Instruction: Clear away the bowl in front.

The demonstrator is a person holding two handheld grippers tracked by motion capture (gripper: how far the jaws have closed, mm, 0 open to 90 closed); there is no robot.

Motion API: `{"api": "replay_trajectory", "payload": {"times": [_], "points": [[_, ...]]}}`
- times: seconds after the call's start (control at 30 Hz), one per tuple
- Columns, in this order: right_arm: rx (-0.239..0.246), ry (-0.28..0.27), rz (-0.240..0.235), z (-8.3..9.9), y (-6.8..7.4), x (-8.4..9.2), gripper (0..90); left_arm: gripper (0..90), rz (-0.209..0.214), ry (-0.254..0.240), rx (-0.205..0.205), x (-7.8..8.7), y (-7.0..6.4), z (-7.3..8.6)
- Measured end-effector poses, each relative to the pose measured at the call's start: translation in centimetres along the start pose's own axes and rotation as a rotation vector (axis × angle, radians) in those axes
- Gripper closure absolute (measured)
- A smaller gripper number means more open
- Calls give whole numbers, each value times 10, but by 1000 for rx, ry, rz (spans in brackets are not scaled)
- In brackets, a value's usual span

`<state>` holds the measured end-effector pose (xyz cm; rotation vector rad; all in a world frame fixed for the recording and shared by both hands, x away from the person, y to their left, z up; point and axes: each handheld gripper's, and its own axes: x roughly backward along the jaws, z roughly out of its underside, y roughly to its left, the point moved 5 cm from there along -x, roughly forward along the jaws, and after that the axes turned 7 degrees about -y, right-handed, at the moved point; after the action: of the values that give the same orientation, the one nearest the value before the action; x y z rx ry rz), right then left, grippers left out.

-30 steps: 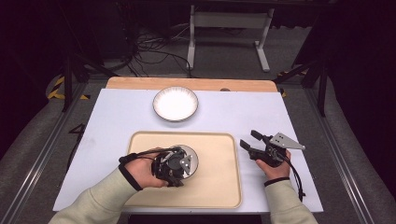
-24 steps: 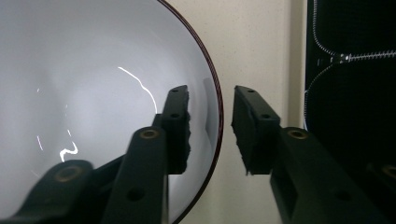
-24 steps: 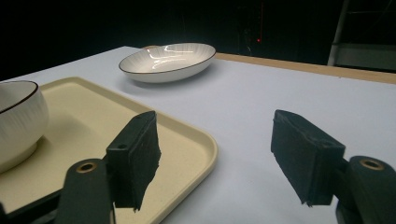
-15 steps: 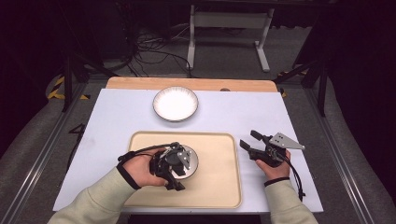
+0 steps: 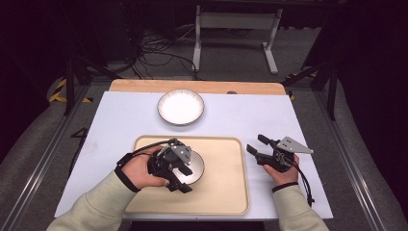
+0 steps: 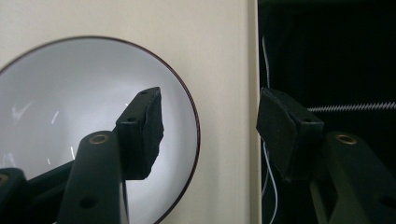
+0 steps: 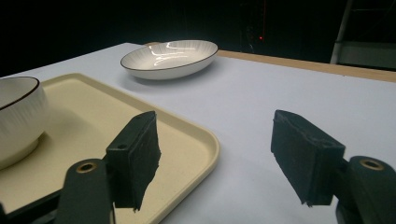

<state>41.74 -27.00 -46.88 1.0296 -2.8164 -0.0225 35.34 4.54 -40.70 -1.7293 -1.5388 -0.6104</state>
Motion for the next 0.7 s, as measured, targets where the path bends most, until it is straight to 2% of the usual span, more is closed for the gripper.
{"api": "replay_trajectory", "payload": {"times": [0.17,0.2,0.27,0.37,0.63,0.7], "points": [[4,20,-8,1,1,-2,326,425,-18,-130,27,15,3,-4],[4,20,-8,1,1,-2,326,428,-18,-130,27,15,3,-4],[5,22,-12,1,1,-2,327,427,-40,-180,22,19,4,-5],[9,24,-15,1,1,-2,327,424,-59,-228,25,24,4,-7],[12,24,-19,1,1,-2,326,406,-147,-341,46,34,9,-7],[14,22,-19,1,2,-2,324,398,-182,-365,43,35,11,-6]]}}
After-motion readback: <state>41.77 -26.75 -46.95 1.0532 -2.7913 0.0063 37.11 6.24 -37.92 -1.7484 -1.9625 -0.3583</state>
